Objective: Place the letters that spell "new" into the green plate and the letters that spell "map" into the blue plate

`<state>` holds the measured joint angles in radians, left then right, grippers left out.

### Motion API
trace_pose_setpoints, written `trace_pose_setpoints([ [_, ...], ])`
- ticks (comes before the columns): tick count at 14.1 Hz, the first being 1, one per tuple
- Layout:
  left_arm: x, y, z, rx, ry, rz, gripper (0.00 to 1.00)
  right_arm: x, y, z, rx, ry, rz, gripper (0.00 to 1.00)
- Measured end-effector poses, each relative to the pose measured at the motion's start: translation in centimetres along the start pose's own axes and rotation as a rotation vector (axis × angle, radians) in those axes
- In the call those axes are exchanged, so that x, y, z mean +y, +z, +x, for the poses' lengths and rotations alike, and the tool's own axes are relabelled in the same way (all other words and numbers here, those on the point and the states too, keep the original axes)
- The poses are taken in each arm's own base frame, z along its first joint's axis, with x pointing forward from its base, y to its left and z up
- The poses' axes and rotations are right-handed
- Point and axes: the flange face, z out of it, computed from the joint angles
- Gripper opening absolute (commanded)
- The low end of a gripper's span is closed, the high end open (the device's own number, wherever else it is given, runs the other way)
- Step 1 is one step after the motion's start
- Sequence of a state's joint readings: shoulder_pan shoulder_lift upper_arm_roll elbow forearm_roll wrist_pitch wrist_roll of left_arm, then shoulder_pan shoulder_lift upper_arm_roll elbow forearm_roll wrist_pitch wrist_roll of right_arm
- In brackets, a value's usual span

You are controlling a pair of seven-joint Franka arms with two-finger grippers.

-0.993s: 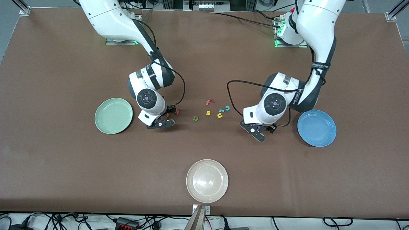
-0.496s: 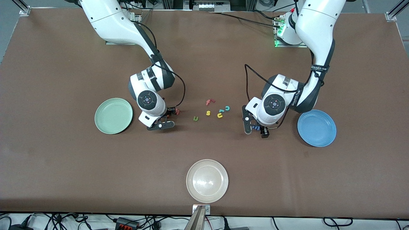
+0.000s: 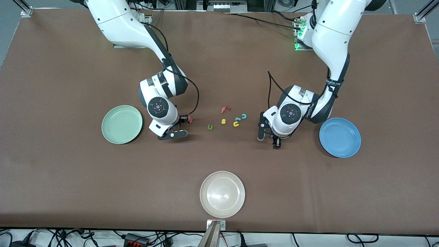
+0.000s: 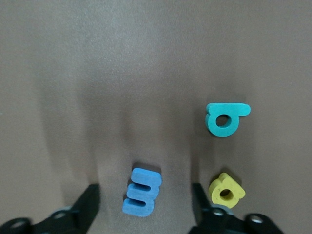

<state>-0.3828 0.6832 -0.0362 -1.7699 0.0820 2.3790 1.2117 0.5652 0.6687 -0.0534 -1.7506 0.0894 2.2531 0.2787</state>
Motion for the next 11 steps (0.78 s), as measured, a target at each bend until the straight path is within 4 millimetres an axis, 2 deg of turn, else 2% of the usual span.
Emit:
trace_pose_setpoints([
  [3, -0.2, -0.4, 0.1, 0.004, 0.005, 0.012, 0.17, 0.4, -0.5, 0.3, 0.008, 0.007, 0.000, 0.06],
  [4, -0.2, -0.5, 0.1, 0.004, 0.007, 0.013, 0.14, 1.3, -1.4, 0.6, 0.007, 0.021, -0.003, 0.06],
  [5, -0.2, -0.5, 0.1, 0.004, 0.009, 0.013, 0.13, 3.0, -2.8, 0.9, -0.008, 0.047, -0.011, 0.06],
  [6, -0.2, -0.5, 0.1, 0.005, 0.009, 0.014, 0.14, 5.6, -4.4, 1.2, -0.024, 0.070, -0.021, 0.06],
  [8, -0.3, -0.7, -0.1, 0.005, 0.007, 0.015, 0.14, 12.4, -7.3, 1.1, -0.048, 0.084, -0.031, 0.06],
  [10, -0.6, -2.6, -0.3, -0.004, 0.002, 0.002, 0.14, 18.8, -8.0, 0.1, -0.066, 0.099, -0.035, 0.06],
  [11, -0.6, -4.2, -0.9, -0.015, -0.013, -0.021, 0.14, 20.6, -7.6, -0.6, -0.082, 0.108, -0.036, 0.06],
])
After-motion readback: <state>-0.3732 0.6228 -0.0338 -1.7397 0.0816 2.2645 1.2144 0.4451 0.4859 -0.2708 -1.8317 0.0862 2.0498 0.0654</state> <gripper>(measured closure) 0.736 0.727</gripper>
